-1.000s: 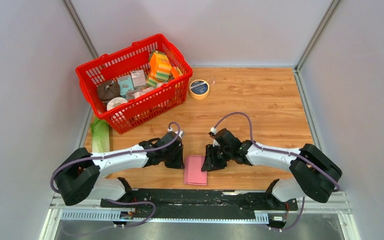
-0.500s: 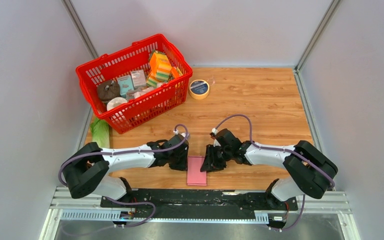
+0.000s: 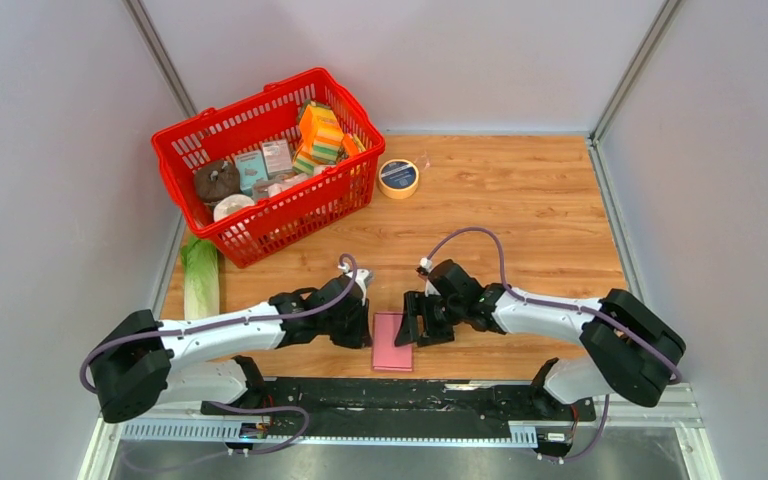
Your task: Fold the paper box
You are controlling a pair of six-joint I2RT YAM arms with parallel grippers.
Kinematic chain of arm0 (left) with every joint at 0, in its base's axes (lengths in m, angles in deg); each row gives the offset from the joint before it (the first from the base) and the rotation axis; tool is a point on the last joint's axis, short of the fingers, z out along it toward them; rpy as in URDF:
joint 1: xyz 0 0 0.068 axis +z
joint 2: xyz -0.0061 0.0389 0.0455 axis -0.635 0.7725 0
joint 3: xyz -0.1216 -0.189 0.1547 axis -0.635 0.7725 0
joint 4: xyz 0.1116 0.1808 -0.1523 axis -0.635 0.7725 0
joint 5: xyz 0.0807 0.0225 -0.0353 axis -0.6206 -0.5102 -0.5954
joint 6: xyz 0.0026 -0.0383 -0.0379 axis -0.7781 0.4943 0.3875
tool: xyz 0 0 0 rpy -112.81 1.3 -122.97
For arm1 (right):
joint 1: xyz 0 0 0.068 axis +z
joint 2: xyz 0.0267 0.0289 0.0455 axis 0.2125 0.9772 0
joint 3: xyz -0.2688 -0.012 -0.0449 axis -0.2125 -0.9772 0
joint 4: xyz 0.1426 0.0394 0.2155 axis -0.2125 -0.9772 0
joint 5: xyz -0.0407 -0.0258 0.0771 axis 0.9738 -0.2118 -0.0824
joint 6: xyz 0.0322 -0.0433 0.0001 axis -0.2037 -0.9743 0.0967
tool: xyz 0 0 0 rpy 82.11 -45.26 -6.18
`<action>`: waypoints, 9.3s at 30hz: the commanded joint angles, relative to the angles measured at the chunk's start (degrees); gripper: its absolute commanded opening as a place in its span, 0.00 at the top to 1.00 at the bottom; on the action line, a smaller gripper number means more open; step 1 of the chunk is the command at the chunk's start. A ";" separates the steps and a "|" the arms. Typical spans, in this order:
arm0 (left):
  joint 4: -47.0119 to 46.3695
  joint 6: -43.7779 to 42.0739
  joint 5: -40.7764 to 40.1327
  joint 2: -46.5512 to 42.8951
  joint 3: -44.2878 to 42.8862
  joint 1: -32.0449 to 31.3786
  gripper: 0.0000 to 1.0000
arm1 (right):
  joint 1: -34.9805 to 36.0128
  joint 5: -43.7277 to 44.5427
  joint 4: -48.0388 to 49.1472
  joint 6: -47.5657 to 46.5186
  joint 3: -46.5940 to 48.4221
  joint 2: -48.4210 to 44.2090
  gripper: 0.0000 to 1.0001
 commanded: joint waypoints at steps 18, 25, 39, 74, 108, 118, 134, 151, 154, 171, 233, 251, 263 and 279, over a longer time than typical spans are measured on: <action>-8.13 3.90 6.39 9.70 -0.24 -6.49 0.96 | 8.01 0.53 14.71 10.37 -3.97 1.32 0.27; -15.32 7.50 2.54 6.28 3.17 -6.49 0.96 | 7.74 -0.44 24.47 15.82 -5.90 3.36 0.26; 5.40 -1.88 -5.30 -8.14 5.47 4.57 0.72 | -3.67 1.68 -2.75 -4.29 2.00 -2.29 0.06; -1.61 -8.31 4.59 -7.60 3.53 10.30 0.53 | -1.49 20.67 -22.63 -8.01 11.15 -2.42 0.00; -36.00 7.33 15.19 35.01 -16.50 -2.88 0.63 | -4.99 47.13 -46.97 2.03 13.25 -40.94 0.00; -32.40 5.58 10.44 31.61 -17.83 -4.12 0.59 | -21.52 20.60 -38.98 7.48 -1.06 -41.47 0.00; -39.25 9.27 21.25 40.29 -21.33 -2.01 0.70 | -21.96 12.91 -17.44 8.97 -7.93 -27.85 0.20; -24.13 -0.49 20.10 28.52 -21.70 6.17 0.59 | -27.50 10.20 -14.53 -4.47 -3.17 -18.78 0.24; -25.62 1.09 20.46 24.48 -15.99 4.68 0.52 | -27.59 7.48 -15.42 -4.91 -6.94 -25.28 0.17; -40.66 12.17 14.31 34.48 -12.54 -1.39 0.60 | -27.76 -1.93 -1.27 -2.10 -18.73 -28.03 0.47; 6.11 -24.13 7.28 51.93 -76.29 16.45 0.59 | -46.48 -1.60 -16.11 -19.76 76.62 53.90 0.33; 1.70 -22.03 1.74 1.46 -27.86 16.36 0.49 | -25.05 32.25 -25.51 -10.28 45.85 27.94 0.14; 8.56 -20.88 -2.13 -17.10 -16.68 16.45 0.46 | -24.07 41.84 -26.93 -10.01 54.03 37.19 0.30; 5.31 -20.62 1.74 -13.67 -16.77 16.36 0.47 | -29.87 43.25 -27.72 -21.42 65.55 45.37 0.37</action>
